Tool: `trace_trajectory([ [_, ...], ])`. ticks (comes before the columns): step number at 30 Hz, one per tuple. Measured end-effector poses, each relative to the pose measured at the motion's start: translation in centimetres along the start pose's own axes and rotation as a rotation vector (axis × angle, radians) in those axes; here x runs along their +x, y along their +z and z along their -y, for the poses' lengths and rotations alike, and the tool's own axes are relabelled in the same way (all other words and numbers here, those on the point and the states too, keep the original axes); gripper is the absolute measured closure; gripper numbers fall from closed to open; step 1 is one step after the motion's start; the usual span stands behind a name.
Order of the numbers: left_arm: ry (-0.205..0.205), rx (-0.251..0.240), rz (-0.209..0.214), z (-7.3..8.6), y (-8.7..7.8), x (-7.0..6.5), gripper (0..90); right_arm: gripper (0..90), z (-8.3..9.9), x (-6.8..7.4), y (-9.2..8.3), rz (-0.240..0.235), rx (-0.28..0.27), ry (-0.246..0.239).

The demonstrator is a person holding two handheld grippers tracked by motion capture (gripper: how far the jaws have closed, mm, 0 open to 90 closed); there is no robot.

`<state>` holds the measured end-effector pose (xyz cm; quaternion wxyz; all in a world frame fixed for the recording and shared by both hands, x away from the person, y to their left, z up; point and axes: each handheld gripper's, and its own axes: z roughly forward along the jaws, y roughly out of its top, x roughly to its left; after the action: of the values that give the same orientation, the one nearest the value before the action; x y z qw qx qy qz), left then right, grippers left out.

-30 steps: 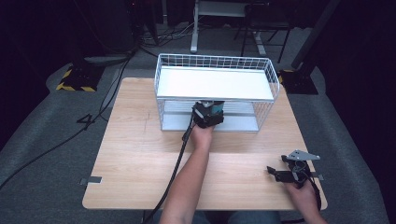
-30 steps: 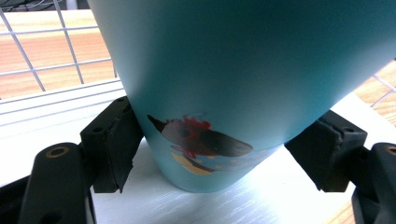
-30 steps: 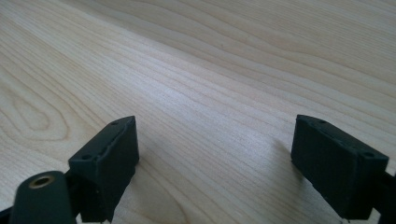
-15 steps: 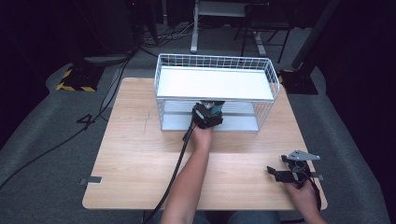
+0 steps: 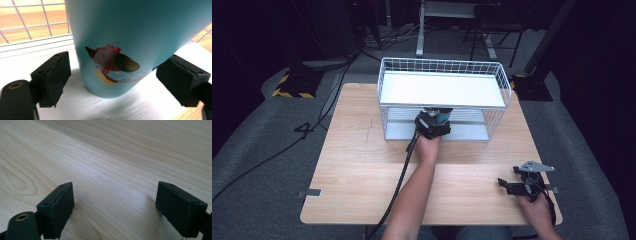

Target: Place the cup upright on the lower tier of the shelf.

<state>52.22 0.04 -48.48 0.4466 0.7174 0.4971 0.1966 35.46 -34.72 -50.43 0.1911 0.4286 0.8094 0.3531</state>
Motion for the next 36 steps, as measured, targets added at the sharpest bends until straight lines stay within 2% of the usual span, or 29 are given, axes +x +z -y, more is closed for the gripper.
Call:
trace_trajectory([
  [1,-0.014,-0.007,-0.006,0.0,-0.2,-0.1,12.0,15.7,0.0,0.0,0.0,0.0,0.0,0.0],
  [6,-0.003,-0.01,-0.002,-0.1,-1.2,0.0,11.0,15.5,0.0,0.0,0.1,0.002,-0.001,0.003],
  [7,0.011,-0.012,-0.021,-0.1,-1.6,0.0,11.0,15.6,-0.1,0.0,0.1,0.002,-0.001,0.005],
  [8,-0.008,-0.015,-0.023,-0.1,-1.8,-0.1,11.0,15.5,-0.1,0.0,0.1,0.003,-0.001,0.004],
  [11,-0.018,-0.018,-0.003,0.0,-2.4,-0.1,11.0,15.5,-0.1,0.0,0.1,0.002,-0.001,0.005],
  [12,0.005,-0.011,0.049,0.0,-2.9,0.1,11.0,15.5,-0.1,0.0,0.1,0.002,-0.001,0.004],
  [13,-0.017,-0.006,0.039,0.0,-3.3,0.0,11.0,15.5,-0.1,0.0,0.1,0.002,-0.001,0.004],
  [16,-0.033,-0.016,0.035,0.3,-4.5,0.2,11.3,15.4,-0.1,0.0,0.1,0.006,0.0,0.006],
  [18,-0.046,-0.022,0.047,0.4,-5.3,0.5,11.4,15.3,-0.1,0.0,0.2,0.007,0.001,0.006],
  [20,-0.046,-0.03,0.049,0.6,-6.5,0.7,11.6,15.2,-0.2,0.0,0.2,0.01,0.001,0.005],
  [21,-0.046,-0.03,0.049,0.6,-6.5,0.7,11.7,15.2,-0.2,0.0,0.2,0.01,0.001,0.005],
  [22,-0.028,-0.033,0.05,0.7,-7.6,0.8,11.9,15.2,-0.2,0.0,0.2,0.008,0.001,0.006],
  [25,-0.016,-0.045,0.053,0.8,-9.1,0.8,12.0,15.1,-0.2,0.0,0.2,0.008,0.001,0.005],
  [26,-0.016,-0.045,0.053,0.8,-9.1,0.8,12.1,14.7,-0.2,0.0,0.2,0.01,0.001,0.006],
  [28,-0.016,-0.05,0.061,1.2,-10.9,0.8,12.7,14.0,-0.3,0.0,0.3,0.01,0.003,0.006],
  [32,-0.01,-0.055,0.075,1.4,-13.3,1.0,13.4,13.7,-0.3,0.0,0.4,0.01,0.003,0.005],
  [35,-0.007,-0.06,0.079,1.5,-14.2,1.1,13.7,13.7,-0.3,0.0,0.4,0.01,0.003,0.005],
  [36,-0.005,-0.064,0.089,1.7,-15.3,1.1,13.7,13.7,-0.3,0.0,0.4,0.01,0.003,0.006],
])
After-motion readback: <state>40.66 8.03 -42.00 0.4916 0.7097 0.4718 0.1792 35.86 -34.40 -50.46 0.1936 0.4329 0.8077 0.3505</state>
